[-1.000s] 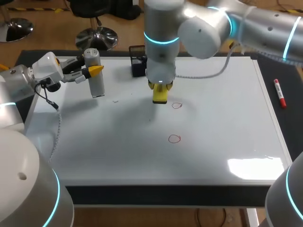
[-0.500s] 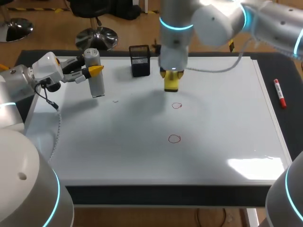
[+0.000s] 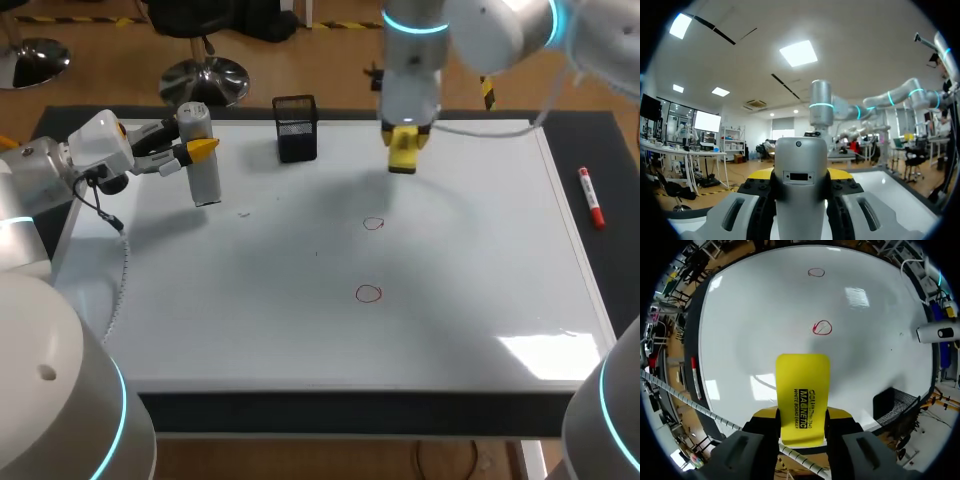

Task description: Pick up the inspection probe, press it on each red-marked spot on the whiteboard one by one, put down the probe, pick up the eraser, and wipe off all the red marks.

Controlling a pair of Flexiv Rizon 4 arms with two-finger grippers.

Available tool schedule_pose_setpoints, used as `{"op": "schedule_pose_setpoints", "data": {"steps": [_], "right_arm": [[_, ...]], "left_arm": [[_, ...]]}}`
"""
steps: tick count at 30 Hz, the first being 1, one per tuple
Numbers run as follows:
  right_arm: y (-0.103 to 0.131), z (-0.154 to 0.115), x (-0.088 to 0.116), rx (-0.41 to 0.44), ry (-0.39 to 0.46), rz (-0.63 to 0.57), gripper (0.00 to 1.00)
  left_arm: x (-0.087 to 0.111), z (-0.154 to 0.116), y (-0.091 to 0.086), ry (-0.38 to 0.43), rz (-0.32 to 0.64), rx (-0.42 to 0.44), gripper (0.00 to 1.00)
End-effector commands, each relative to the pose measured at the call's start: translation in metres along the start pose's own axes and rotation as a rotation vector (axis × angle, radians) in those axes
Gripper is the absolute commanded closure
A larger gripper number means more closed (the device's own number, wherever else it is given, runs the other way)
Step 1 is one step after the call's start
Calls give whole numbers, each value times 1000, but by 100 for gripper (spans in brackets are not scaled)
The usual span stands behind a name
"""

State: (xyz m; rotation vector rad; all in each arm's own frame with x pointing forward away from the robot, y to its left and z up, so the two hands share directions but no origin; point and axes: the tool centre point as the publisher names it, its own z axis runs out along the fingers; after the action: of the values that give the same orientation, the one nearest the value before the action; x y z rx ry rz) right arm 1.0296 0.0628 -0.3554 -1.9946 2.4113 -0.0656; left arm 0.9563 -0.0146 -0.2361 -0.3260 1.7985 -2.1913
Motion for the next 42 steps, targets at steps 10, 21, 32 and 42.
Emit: {"op": "schedule_pose_setpoints", "data": {"steps": [10, 21, 32, 42], "right_arm": [[-22, 5, 98, -3, 21, 119, 100], [-25, 5, 154, 0, 48, 223, 100], [-30, -2, 184, 13, 51, 290, 100], [-29, -3, 187, 34, 34, 318, 100]], "left_arm": [[0, 0, 0, -1, 1, 2, 100], [0, 0, 0, -1, 1, 2, 100], [0, 0, 0, -1, 1, 2, 100], [0, 0, 0, -1, 1, 2, 100]]}}
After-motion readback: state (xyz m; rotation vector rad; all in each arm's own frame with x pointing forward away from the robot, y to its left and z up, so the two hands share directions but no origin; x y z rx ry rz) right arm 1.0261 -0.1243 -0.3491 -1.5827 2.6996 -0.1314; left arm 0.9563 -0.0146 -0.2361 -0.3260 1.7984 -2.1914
